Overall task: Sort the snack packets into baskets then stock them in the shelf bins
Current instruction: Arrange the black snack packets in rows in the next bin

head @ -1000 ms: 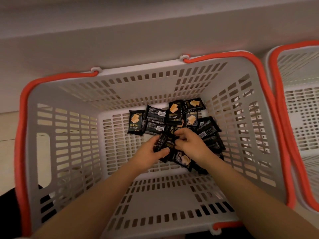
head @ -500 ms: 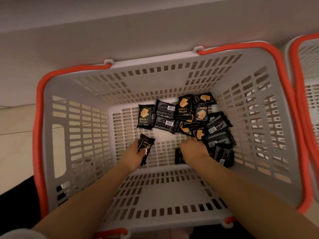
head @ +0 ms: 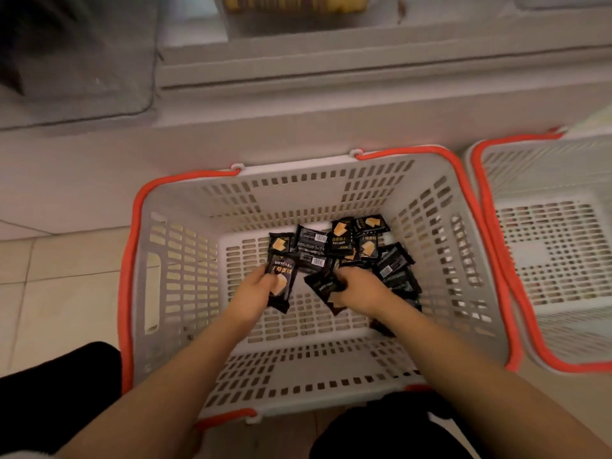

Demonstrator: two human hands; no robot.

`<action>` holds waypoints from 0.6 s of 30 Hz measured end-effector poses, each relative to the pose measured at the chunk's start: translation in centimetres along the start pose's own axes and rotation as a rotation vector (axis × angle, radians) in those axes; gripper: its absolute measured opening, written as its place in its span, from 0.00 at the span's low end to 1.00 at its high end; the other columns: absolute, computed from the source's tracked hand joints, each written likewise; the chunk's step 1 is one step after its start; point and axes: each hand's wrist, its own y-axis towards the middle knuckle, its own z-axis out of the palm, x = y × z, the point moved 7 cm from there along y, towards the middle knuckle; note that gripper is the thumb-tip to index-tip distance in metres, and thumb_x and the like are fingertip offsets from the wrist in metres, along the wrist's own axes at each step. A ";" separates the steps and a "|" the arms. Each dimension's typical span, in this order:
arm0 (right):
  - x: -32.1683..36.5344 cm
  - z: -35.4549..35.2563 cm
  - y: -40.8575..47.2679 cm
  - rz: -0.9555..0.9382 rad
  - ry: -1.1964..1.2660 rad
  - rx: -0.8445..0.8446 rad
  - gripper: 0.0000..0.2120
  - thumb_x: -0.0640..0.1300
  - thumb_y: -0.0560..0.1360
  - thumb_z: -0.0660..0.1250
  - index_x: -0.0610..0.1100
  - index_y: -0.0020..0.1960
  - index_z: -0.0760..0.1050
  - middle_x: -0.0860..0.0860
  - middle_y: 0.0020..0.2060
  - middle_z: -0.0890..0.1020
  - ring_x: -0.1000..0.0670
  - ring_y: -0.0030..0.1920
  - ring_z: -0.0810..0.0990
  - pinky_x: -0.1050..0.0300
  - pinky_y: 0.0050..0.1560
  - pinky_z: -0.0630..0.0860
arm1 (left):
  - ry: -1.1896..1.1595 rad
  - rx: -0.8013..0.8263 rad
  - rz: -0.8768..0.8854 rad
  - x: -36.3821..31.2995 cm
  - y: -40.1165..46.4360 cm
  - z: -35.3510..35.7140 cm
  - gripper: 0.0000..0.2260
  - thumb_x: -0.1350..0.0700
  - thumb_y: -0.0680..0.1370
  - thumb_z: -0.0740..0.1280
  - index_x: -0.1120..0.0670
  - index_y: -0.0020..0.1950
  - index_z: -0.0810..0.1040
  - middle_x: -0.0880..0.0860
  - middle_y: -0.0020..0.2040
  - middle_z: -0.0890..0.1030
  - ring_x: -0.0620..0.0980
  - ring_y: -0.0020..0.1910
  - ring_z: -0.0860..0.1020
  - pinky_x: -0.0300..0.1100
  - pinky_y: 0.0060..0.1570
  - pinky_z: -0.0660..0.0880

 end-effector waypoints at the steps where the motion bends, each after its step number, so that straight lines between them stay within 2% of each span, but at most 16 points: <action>1: 0.6 -1.3 -1.2 -0.004 0.124 -0.061 0.06 0.44 0.75 0.67 0.46 0.41 0.71 0.50 0.38 0.75 0.49 0.39 0.74 0.55 0.36 0.68 | -0.043 -0.011 0.014 -1.1 -0.7 0.0 0.06 0.55 0.81 0.58 0.46 0.53 0.73 0.41 0.43 0.75 0.37 0.41 0.73 0.34 0.41 0.70; 2: 1.1 -2.4 -2.5 -0.015 0.220 -0.118 0.11 0.45 0.75 0.67 0.48 0.38 0.67 0.53 0.35 0.71 0.53 0.36 0.71 0.58 0.34 0.65 | -0.078 -0.018 0.032 -2.3 -1.4 0.2 0.04 0.51 0.80 0.59 0.45 0.51 0.73 0.40 0.44 0.75 0.37 0.43 0.73 0.36 0.47 0.69; 3: 1.5 -3.4 -3.8 -0.013 0.328 -0.156 0.11 0.46 0.75 0.68 0.47 0.38 0.68 0.53 0.35 0.71 0.55 0.34 0.71 0.60 0.33 0.64 | -0.101 -0.021 0.065 -3.6 -2.1 0.3 0.04 0.49 0.80 0.59 0.44 0.50 0.73 0.41 0.47 0.77 0.39 0.45 0.75 0.39 0.52 0.68; 5: 2.0 -4.9 -6.4 -0.007 0.556 -0.223 0.07 0.45 0.75 0.68 0.42 0.45 0.73 0.49 0.40 0.77 0.53 0.38 0.76 0.61 0.37 0.68 | -0.145 -0.020 0.150 -6.3 -3.7 0.5 0.07 0.46 0.79 0.59 0.44 0.52 0.75 0.48 0.55 0.79 0.44 0.51 0.77 0.44 0.56 0.71; 7: 2.8 -6.4 -8.9 -0.005 0.806 -0.296 0.05 0.42 0.75 0.68 0.42 0.49 0.75 0.46 0.47 0.81 0.49 0.45 0.79 0.54 0.47 0.74 | -0.189 -0.037 0.229 -9.0 -5.8 0.1 0.11 0.43 0.78 0.60 0.46 0.53 0.77 0.53 0.59 0.78 0.47 0.52 0.77 0.44 0.54 0.72; 9: 4.4 -7.4 -11.2 -0.007 1.002 -0.328 0.05 0.38 0.75 0.67 0.41 0.51 0.76 0.43 0.49 0.81 0.46 0.48 0.79 0.46 0.54 0.75 | -0.196 -0.028 0.262 -11.3 -8.1 -0.1 0.22 0.39 0.75 0.62 0.52 0.62 0.75 0.57 0.65 0.74 0.54 0.62 0.74 0.52 0.63 0.69; 10: 5.4 -7.8 -12.3 -0.018 1.052 -0.331 0.06 0.37 0.75 0.66 0.40 0.52 0.76 0.43 0.49 0.81 0.45 0.48 0.79 0.46 0.55 0.75 | -0.220 -0.003 0.267 -12.3 -9.3 -0.2 0.27 0.39 0.73 0.62 0.55 0.65 0.73 0.58 0.67 0.72 0.57 0.65 0.71 0.57 0.66 0.66; 11: 6.5 -8.3 -13.3 -0.046 1.054 -0.340 0.07 0.36 0.75 0.66 0.40 0.53 0.76 0.43 0.48 0.81 0.46 0.47 0.79 0.47 0.53 0.76 | -0.266 0.026 0.293 -13.4 -10.4 -0.4 0.25 0.41 0.73 0.63 0.55 0.64 0.74 0.59 0.65 0.74 0.59 0.64 0.71 0.58 0.66 0.66; 12: 7.9 -8.9 -14.5 -0.087 1.032 -0.357 0.07 0.36 0.74 0.67 0.41 0.52 0.76 0.44 0.46 0.81 0.46 0.47 0.79 0.49 0.51 0.75 | -0.324 0.052 0.319 -14.4 -11.6 -0.5 0.18 0.44 0.74 0.64 0.53 0.58 0.79 0.58 0.58 0.79 0.59 0.59 0.75 0.58 0.62 0.69; 13: 9.2 -9.6 -15.5 -0.135 1.005 -0.378 0.06 0.37 0.74 0.67 0.42 0.50 0.76 0.45 0.46 0.82 0.46 0.47 0.79 0.50 0.51 0.74 | -0.361 0.086 0.342 -15.3 -12.7 -0.6 0.10 0.46 0.75 0.64 0.49 0.47 0.82 0.55 0.48 0.81 0.57 0.51 0.77 0.56 0.57 0.72; 14: 10.5 -10.2 -16.5 -0.178 0.988 -0.402 0.05 0.37 0.74 0.67 0.43 0.49 0.76 0.46 0.45 0.82 0.46 0.47 0.80 0.50 0.52 0.74 | -0.369 0.106 0.371 -16.3 -13.8 -0.7 0.10 0.49 0.76 0.62 0.48 0.40 0.80 0.53 0.43 0.80 0.54 0.47 0.76 0.56 0.55 0.72; 16: 13.1 -11.3 -18.2 -0.261 0.978 -0.460 0.06 0.36 0.74 0.67 0.45 0.47 0.77 0.47 0.44 0.83 0.46 0.48 0.81 0.50 0.53 0.75 | -0.358 0.139 0.470 -18.0 -15.8 -1.4 0.13 0.52 0.79 0.59 0.49 0.38 0.78 0.53 0.41 0.78 0.51 0.44 0.76 0.54 0.55 0.73; 18: 15.4 -12.1 -19.6 -0.333 0.945 -0.529 0.07 0.36 0.74 0.66 0.47 0.47 0.77 0.49 0.42 0.83 0.50 0.46 0.82 0.56 0.48 0.78 | -0.349 0.121 0.586 -19.3 -17.7 -2.6 0.12 0.54 0.80 0.57 0.49 0.41 0.78 0.50 0.38 0.79 0.48 0.40 0.77 0.44 0.45 0.75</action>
